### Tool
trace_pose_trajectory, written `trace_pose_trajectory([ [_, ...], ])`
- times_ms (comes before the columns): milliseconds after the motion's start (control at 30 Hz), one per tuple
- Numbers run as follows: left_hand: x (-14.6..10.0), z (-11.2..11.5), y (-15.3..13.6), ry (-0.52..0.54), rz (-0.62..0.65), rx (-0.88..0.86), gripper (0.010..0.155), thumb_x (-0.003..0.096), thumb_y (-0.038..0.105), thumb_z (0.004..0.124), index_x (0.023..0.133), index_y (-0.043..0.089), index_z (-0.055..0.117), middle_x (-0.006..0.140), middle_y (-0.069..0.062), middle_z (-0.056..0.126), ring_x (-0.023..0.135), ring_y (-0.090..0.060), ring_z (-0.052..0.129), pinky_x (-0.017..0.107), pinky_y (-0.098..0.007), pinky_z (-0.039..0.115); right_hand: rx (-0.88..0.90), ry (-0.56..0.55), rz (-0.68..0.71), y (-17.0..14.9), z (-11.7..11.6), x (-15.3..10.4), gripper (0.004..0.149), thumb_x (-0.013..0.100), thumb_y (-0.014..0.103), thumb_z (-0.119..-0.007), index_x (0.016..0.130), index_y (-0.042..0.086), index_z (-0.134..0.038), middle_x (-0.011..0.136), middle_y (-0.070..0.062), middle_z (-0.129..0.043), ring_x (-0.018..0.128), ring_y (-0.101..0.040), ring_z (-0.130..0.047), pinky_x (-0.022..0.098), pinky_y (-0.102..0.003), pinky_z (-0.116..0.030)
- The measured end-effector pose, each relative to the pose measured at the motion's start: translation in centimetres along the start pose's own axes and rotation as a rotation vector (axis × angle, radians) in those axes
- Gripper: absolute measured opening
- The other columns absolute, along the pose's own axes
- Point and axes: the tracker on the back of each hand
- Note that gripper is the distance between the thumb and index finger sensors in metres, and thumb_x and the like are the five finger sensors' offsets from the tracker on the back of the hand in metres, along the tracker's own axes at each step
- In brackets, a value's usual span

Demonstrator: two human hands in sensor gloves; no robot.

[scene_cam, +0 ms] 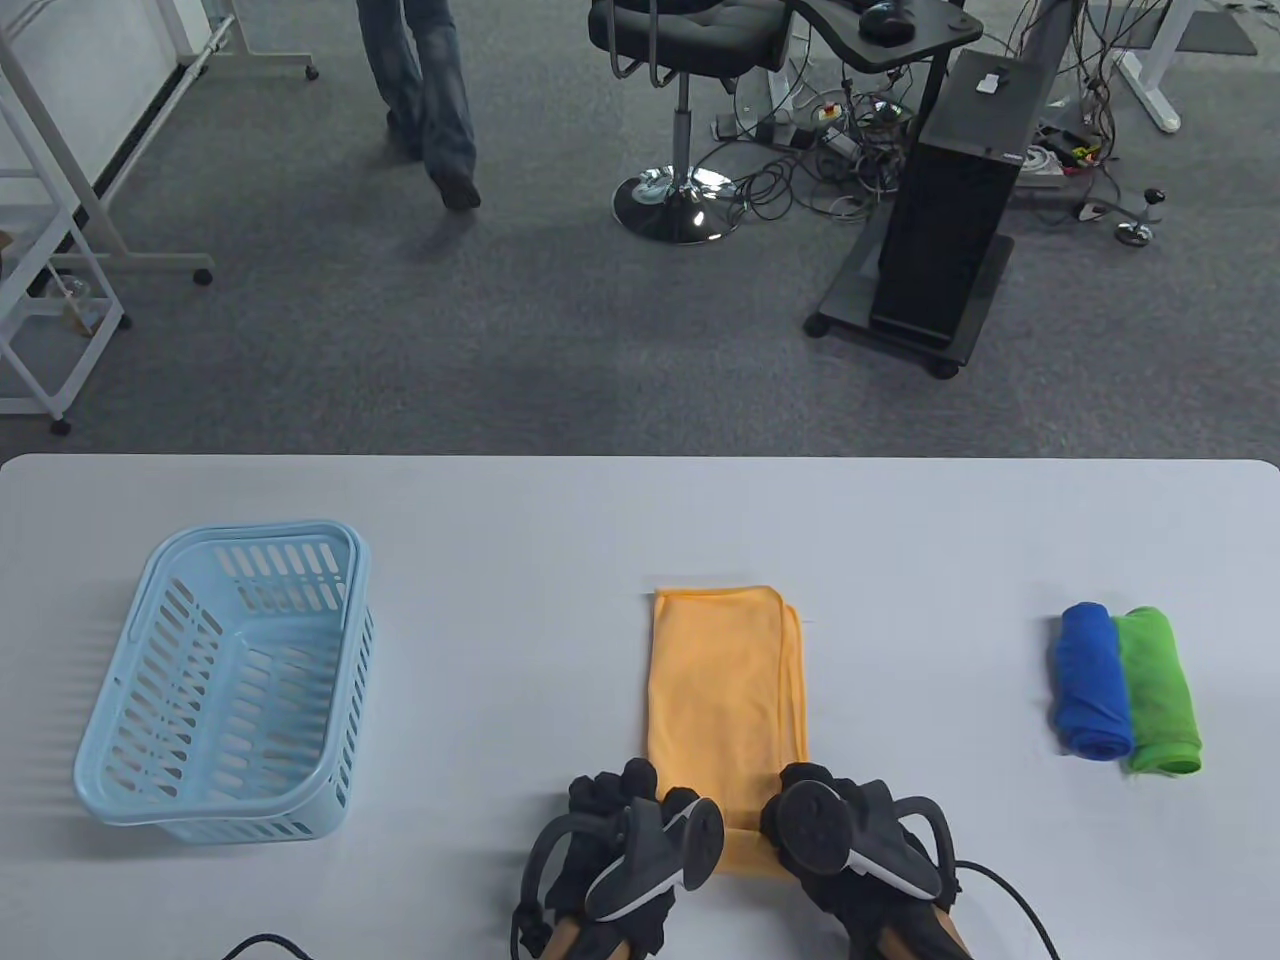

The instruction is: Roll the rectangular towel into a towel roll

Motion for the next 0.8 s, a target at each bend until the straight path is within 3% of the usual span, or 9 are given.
trace_pose_trajectory([
  [100, -0.1, -0.1, 0.0, -0.01, 0.019, 0.039, 0.045, 0.0444, 0.04, 0.074, 0.089, 0.042, 0.074, 0.106, -0.013, 0.053, 0.09, -0.038, 0.058, 0.069, -0.063, 0.044, 0.008, 0.013, -0.013, 0.0, 0.2, 0.0, 0.049, 0.034, 0.037, -0.078, 0.083, 0.031, -0.08, 0.101, -0.009, -0.054, 0.084, -0.027, -0.074, 0.067, -0.054, -0.06],
  [233, -0.1, -0.1, -0.5, -0.037, 0.032, -0.061, 0.055, 0.0398, 0.052, 0.074, 0.092, 0.036, 0.077, 0.106, -0.017, 0.053, 0.091, -0.041, 0.055, 0.069, -0.065, 0.042, 0.019, 0.054, -0.01, -0.3, 0.1, 0.1, 0.062, 0.029, 0.05, -0.08, 0.088, 0.029, -0.077, 0.102, -0.011, -0.053, 0.085, -0.029, -0.074, 0.067, -0.056, -0.06],
  [367, 0.3, 0.6, -0.4, -0.108, 0.026, 0.005, 0.068, 0.0357, 0.057, 0.079, 0.098, 0.036, 0.063, 0.108, -0.015, 0.051, 0.092, -0.041, 0.054, 0.07, -0.065, 0.041, -0.024, 0.181, -0.048, -0.3, -0.5, 0.4, 0.072, 0.029, 0.049, -0.083, 0.095, 0.031, -0.06, 0.105, -0.011, -0.043, 0.091, -0.03, -0.062, 0.07, -0.057, -0.054],
  [500, 0.5, 0.6, -0.7, -0.088, 0.034, -0.082, 0.052, 0.0416, 0.041, 0.078, 0.091, 0.026, 0.072, 0.102, -0.013, 0.063, 0.089, -0.038, 0.063, 0.068, -0.064, 0.049, 0.042, 0.097, -0.083, -0.4, -0.1, 0.4, 0.06, 0.032, 0.042, -0.081, 0.089, 0.029, -0.071, 0.102, -0.01, -0.053, 0.087, -0.03, -0.07, 0.069, -0.059, -0.054],
  [667, 0.4, 0.5, -1.4, -0.081, 0.023, -0.163, 0.049, 0.0415, 0.04, 0.075, 0.088, 0.023, 0.079, 0.098, -0.012, 0.069, 0.087, -0.038, 0.067, 0.068, -0.064, 0.051, 0.09, 0.052, -0.082, -0.6, 0.0, 0.5, 0.051, 0.033, 0.037, -0.079, 0.083, 0.027, -0.081, 0.098, -0.009, -0.062, 0.082, -0.028, -0.077, 0.068, -0.059, -0.057],
  [800, 0.4, 0.5, -1.7, -0.087, 0.033, -0.187, 0.049, 0.0412, 0.04, 0.072, 0.086, 0.021, 0.082, 0.096, -0.011, 0.071, 0.086, -0.037, 0.068, 0.067, -0.064, 0.052, 0.116, 0.089, -0.101, -1.1, -0.1, 0.5, 0.05, 0.035, 0.04, -0.074, 0.083, 0.031, -0.079, 0.099, -0.009, -0.059, 0.084, -0.028, -0.073, 0.068, -0.061, -0.051],
])
Point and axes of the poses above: the tracker on the back of each hand, its own y axis roughly to the thumb side, its own x axis roughly from the wrist to the fingertips, z = x × y
